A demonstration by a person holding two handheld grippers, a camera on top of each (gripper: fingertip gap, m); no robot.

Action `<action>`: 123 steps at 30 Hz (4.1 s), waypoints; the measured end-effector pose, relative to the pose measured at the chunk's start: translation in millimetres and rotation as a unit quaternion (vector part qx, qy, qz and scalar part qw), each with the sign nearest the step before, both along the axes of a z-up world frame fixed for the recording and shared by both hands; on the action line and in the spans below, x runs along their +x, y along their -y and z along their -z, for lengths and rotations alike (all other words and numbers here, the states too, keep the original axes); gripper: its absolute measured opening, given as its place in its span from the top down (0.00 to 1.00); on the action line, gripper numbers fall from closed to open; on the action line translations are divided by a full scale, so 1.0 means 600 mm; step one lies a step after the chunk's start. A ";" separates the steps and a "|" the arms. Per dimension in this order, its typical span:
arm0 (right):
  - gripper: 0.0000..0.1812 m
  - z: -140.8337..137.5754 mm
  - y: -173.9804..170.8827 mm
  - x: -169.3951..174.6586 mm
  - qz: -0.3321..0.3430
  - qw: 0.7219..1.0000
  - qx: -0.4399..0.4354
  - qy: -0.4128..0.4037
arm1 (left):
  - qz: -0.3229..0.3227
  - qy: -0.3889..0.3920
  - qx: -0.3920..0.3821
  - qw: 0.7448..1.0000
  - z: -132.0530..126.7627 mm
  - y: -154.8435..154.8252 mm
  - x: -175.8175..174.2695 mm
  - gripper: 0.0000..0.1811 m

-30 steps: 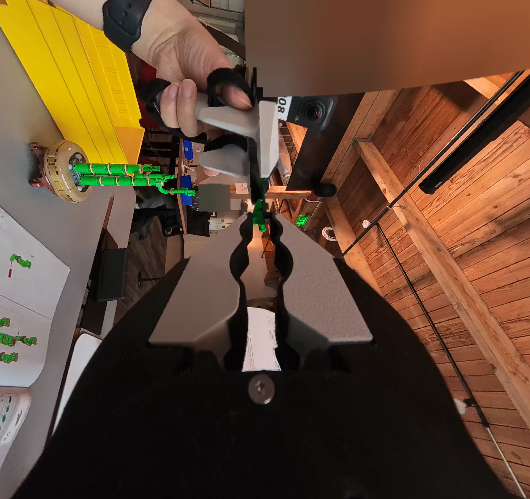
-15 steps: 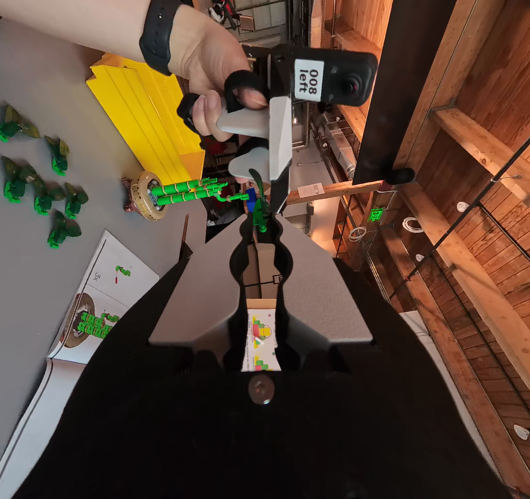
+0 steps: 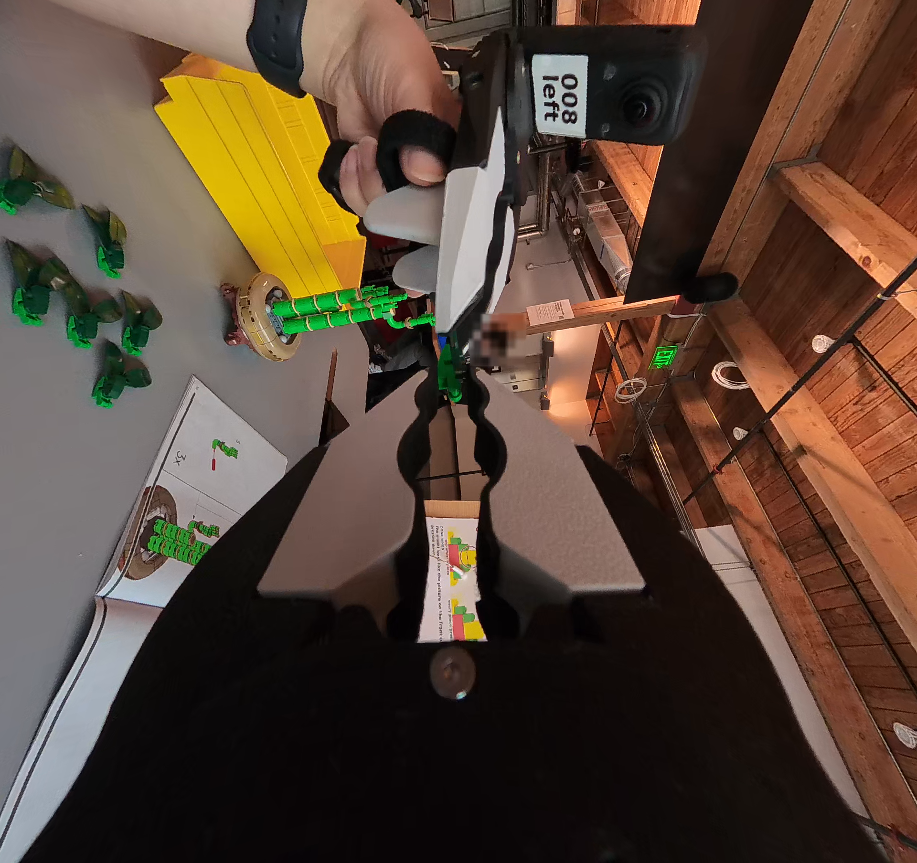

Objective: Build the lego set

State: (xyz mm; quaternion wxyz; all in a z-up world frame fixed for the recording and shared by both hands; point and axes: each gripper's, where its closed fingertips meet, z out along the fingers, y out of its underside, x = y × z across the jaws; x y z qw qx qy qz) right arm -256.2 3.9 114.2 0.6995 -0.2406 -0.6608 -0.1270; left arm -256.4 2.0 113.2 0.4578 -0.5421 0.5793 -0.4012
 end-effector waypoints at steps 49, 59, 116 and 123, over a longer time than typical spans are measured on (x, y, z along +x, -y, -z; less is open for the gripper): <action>0.87 0.079 -0.173 0.244 0.237 0.914 -0.322 -0.065 | -0.150 -0.202 -0.034 0.967 0.405 -0.052 0.059 0.92; 0.87 0.102 -0.177 0.233 0.235 0.911 -0.337 -0.041 | -0.146 -0.232 -0.007 0.962 0.432 -0.047 0.060 0.92; 0.88 0.152 -0.182 0.229 0.239 0.900 -0.363 0.014 | -0.268 -0.219 -0.065 0.936 0.423 0.021 0.075 0.91; 0.88 0.158 -0.183 0.231 0.238 0.898 -0.370 0.014 | -0.274 -0.211 -0.045 0.937 0.407 0.007 0.051 0.91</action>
